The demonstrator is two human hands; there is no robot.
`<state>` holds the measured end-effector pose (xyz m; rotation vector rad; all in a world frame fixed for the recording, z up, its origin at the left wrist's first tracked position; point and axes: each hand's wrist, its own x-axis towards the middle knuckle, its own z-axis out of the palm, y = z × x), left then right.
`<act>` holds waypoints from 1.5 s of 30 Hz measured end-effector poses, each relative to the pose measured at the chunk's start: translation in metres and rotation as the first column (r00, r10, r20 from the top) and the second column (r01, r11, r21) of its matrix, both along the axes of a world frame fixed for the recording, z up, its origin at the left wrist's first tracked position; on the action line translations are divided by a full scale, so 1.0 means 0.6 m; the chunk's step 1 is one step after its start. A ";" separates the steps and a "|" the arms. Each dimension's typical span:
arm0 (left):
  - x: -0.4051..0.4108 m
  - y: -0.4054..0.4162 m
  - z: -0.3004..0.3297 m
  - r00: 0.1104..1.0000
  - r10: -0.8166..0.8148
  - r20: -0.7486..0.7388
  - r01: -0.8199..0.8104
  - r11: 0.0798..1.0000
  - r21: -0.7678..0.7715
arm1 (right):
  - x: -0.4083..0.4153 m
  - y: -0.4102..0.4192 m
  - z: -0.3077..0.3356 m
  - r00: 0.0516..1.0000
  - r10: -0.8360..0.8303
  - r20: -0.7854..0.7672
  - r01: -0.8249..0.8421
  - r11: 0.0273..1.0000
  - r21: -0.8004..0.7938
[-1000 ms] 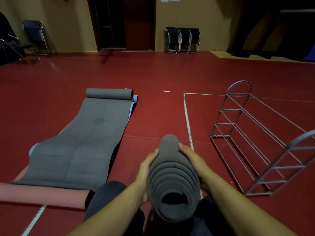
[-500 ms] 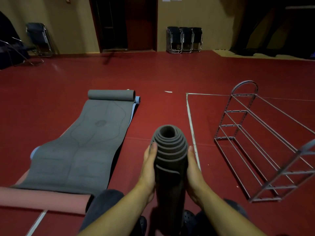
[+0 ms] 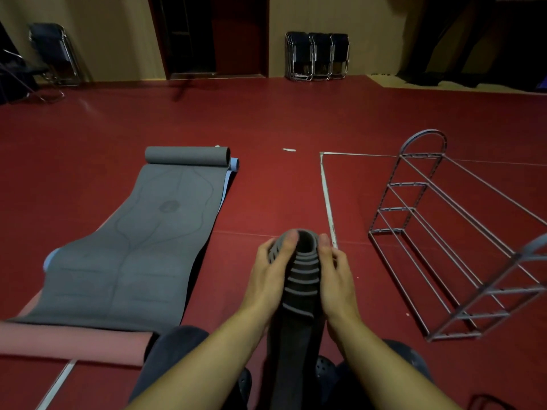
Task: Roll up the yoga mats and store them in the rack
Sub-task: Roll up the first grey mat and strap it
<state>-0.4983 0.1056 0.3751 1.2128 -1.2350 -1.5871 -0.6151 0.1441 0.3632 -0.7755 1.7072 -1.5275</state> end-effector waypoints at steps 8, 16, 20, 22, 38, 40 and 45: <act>0.002 -0.012 -0.016 0.999 0.023 0.045 -0.024 0.999 0.031 | -0.020 0.004 -0.014 0.996 0.010 0.089 -0.012 1.000 0.021; 0.003 -0.018 -0.039 0.998 0.039 0.039 -0.038 0.999 -0.024 | -0.029 0.003 -0.038 0.992 0.045 0.119 -0.051 0.997 0.055; 0.012 -0.022 -0.040 1.000 0.022 -0.012 -0.022 0.999 0.023 | -0.027 0.003 -0.041 0.992 0.074 0.099 -0.079 0.995 0.054; 0.017 -0.024 -0.035 0.999 0.013 -0.041 -0.010 0.998 0.067 | -0.025 0.002 -0.041 0.994 0.074 0.078 -0.078 0.995 0.057; 0.018 0.008 0.005 0.990 0.014 -0.138 -0.004 0.997 0.075 | 0.001 -0.010 -0.017 0.970 0.145 0.194 -0.151 0.988 0.014; 0.016 0.000 0.014 0.990 0.013 -0.141 -0.009 1.000 0.027 | -0.003 -0.010 0.000 0.968 0.140 0.206 -0.136 0.990 -0.033; 0.031 -0.016 -0.027 1.000 -0.007 -0.010 0.007 0.999 0.033 | 0.005 0.003 -0.035 0.985 0.096 0.146 -0.099 0.995 0.015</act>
